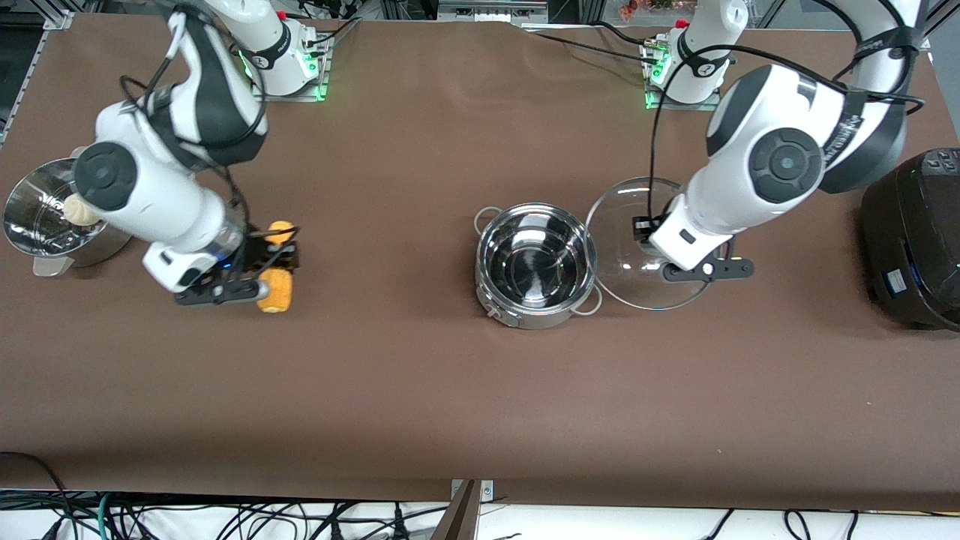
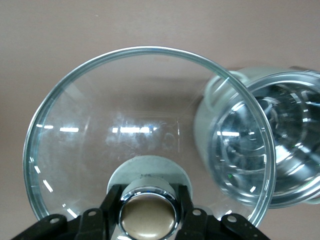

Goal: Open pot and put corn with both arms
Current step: 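Lift the glass lid off the pot with the left gripper while the right lifts corn, then carry the corn over the open pot with the right gripper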

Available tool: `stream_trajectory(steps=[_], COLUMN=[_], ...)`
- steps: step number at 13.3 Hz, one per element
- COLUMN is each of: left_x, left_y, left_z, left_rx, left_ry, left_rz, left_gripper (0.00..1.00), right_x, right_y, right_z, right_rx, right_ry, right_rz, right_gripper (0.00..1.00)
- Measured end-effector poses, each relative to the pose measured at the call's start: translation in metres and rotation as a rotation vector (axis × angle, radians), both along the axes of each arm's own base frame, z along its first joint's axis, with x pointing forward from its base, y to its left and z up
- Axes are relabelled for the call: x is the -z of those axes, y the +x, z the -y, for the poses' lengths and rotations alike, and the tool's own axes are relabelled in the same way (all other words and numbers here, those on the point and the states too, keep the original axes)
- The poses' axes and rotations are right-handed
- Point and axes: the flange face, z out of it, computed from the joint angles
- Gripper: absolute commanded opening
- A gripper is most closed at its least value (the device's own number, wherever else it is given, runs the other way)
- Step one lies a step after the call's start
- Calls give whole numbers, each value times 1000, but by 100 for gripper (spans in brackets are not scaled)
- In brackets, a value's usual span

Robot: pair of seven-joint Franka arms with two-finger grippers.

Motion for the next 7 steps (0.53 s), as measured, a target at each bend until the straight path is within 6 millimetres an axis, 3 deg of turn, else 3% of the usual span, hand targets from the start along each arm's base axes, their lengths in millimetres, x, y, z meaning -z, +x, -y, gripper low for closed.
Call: stream_trajectory(steps=[3, 7], left_x=[12, 28], left_y=[3, 8], left_z=[-49, -124], left_rx=[65, 135], left_ry=[-2, -17], left_rz=[-26, -57], left_gripper=[0, 0], right_x=[-17, -22], right_y=[-27, -51], right_z=[-84, -169], right_rx=[-88, -65], right_ry=[16, 27], right_rz=[27, 38], right_gripper=[0, 0])
